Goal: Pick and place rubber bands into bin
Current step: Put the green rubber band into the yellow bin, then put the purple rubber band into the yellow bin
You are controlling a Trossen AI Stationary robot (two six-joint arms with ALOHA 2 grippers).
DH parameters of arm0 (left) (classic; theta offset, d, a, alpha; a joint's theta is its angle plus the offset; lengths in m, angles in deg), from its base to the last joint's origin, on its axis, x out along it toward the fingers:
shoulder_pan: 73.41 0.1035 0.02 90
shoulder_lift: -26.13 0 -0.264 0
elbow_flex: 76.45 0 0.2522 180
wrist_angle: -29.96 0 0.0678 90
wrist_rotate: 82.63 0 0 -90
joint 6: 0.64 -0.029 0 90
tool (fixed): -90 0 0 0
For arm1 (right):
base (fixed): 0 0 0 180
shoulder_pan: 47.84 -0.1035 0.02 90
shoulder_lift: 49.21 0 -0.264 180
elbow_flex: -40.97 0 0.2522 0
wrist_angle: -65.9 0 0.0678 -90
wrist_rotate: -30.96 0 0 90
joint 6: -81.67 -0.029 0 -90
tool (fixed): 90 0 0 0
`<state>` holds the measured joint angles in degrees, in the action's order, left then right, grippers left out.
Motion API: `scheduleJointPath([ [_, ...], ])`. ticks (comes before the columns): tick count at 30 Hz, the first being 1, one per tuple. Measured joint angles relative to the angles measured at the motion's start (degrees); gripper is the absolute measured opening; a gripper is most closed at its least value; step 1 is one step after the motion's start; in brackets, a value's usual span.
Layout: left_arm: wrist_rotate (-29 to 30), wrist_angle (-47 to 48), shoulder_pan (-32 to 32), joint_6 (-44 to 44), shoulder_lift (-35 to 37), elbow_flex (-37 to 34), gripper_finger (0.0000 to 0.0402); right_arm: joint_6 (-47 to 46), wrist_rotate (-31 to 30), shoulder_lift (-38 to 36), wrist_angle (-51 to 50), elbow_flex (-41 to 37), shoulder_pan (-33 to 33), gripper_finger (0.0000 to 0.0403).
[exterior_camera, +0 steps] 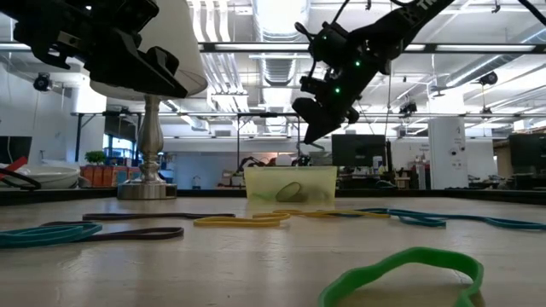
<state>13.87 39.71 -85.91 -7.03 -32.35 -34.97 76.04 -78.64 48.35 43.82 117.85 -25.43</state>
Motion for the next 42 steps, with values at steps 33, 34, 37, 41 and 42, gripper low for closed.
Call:
scheduleJointPath([
  [33,-0.06,0.36,0.01,2.85,-2.04,-2.26,0.0118,1.58,7.59,-0.59,1.35,-0.68,-3.02,0.0134],
  [34,-0.07,0.14,-0.01,3.08,-2.79,-2.60,0.0118,1.96,8.10,-1.08,1.16,-0.69,-3.84,0.0133],
  [37,-0.17,0.41,0.00,5.36,-4.91,-3.39,0.0118,4.04,8.12,-2.48,1.25,-0.73,-6.84,0.0128],
  [41,-0.42,0.04,-0.01,10.06,-8.24,-3.43,0.0118,7.29,8.15,-3.78,0.95,-0.86,-11.30,0.0120],
  [42,-0.69,-0.03,-0.01,11.38,-9.24,-3.43,0.0118,7.70,8.15,-4.09,0.83,-0.88,-12.40,0.0118],
])
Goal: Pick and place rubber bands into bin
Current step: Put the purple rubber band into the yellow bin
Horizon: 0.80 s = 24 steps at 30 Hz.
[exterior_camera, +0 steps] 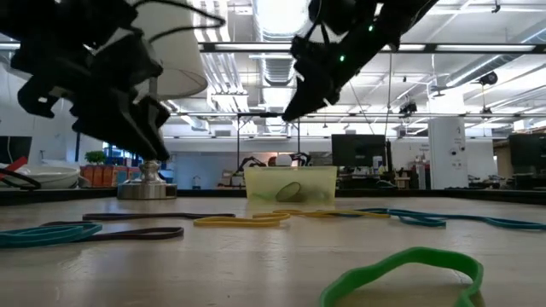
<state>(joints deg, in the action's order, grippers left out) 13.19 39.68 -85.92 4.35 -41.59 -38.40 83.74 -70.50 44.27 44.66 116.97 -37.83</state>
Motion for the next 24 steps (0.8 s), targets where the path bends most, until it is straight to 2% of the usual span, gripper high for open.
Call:
scheduleJointPath([
  [11,-2.99,0.01,-0.02,8.49,-10.01,0.05,0.0118,1.53,-0.35,-1.23,-4.75,-0.81,-12.50,0.0102],
  [16,-4.23,-0.10,-0.02,9.80,-11.88,0.95,0.0118,1.56,-0.53,-1.25,-4.98,-1.66,-16.59,0.0096],
  [24,-5.43,-0.23,-0.09,13.17,-12.07,1.05,0.0118,-1.37,-0.70,-1.25,-4.90,-1.73,-19.07,0.0084],
])
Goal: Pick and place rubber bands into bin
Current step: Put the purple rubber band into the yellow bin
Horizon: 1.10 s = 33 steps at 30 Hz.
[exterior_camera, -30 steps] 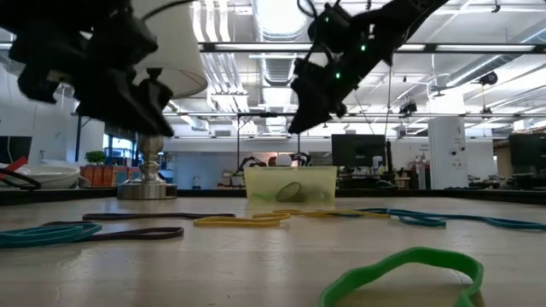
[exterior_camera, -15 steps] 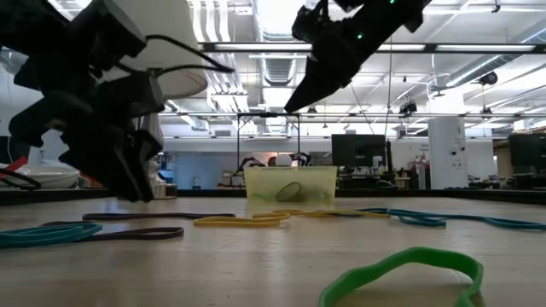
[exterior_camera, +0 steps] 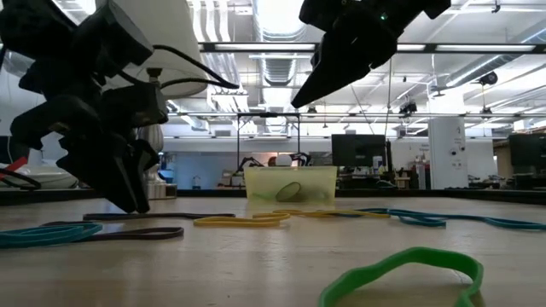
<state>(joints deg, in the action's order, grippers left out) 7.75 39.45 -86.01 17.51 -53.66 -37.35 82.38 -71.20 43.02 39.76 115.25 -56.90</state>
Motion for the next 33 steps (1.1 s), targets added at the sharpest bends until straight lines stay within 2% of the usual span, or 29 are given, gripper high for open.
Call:
scheduleJointPath([
  [12,-1.39,-0.13,-0.27,-0.28,0.07,-0.19,0.0118,-0.55,0.02,0.00,-0.61,-0.51,-0.46,0.0070],
  [21,-1.72,-0.15,-2.79,-0.31,0.04,-0.20,0.0118,-1.68,0.05,0.00,-0.70,-1.10,-0.46,0.0068],
  [33,3.73,-0.11,-4.23,0.99,-1.88,-0.54,0.0118,-2.25,0.20,0.00,-0.68,-1.16,-0.46,0.0068],
])
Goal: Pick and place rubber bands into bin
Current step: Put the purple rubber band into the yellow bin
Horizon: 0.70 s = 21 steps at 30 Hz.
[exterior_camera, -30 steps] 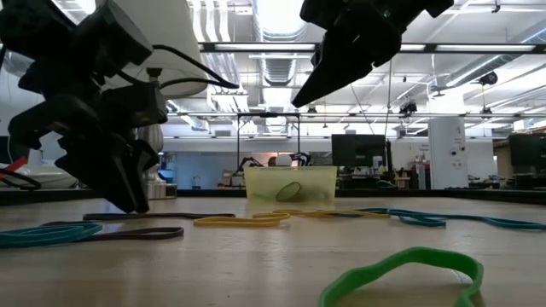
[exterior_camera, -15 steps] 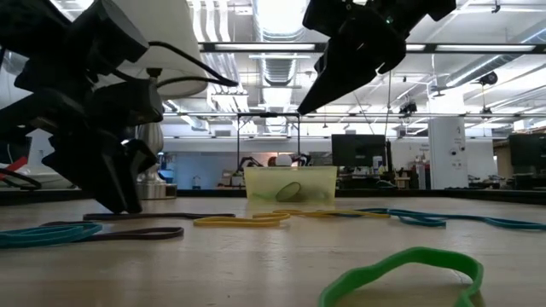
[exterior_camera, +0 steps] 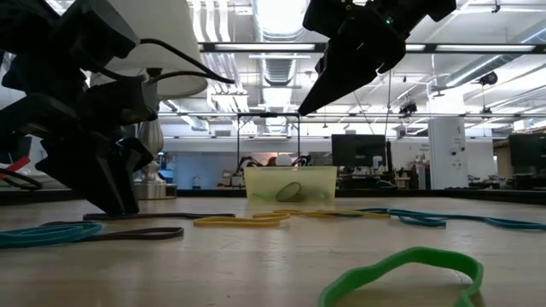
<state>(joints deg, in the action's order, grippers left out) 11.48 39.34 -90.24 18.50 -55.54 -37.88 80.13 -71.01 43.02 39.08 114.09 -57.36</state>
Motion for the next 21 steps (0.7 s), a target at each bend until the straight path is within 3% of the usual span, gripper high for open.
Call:
scheduleJointPath([
  [7,1.15,0.08,-0.14,-0.01,-6.11,1.07,0.0118,0.00,0.00,0.00,0.00,-0.02,0.00,0.0068],
  [14,2.29,-0.09,-0.21,-0.16,-6.81,1.24,0.0116,0.00,0.00,0.00,0.00,-0.02,0.00,0.0068],
  [21,3.11,0.35,-0.53,-1.29,-6.64,1.17,0.0071,0.00,-0.02,0.00,0.00,-0.52,0.00,0.0068],
])
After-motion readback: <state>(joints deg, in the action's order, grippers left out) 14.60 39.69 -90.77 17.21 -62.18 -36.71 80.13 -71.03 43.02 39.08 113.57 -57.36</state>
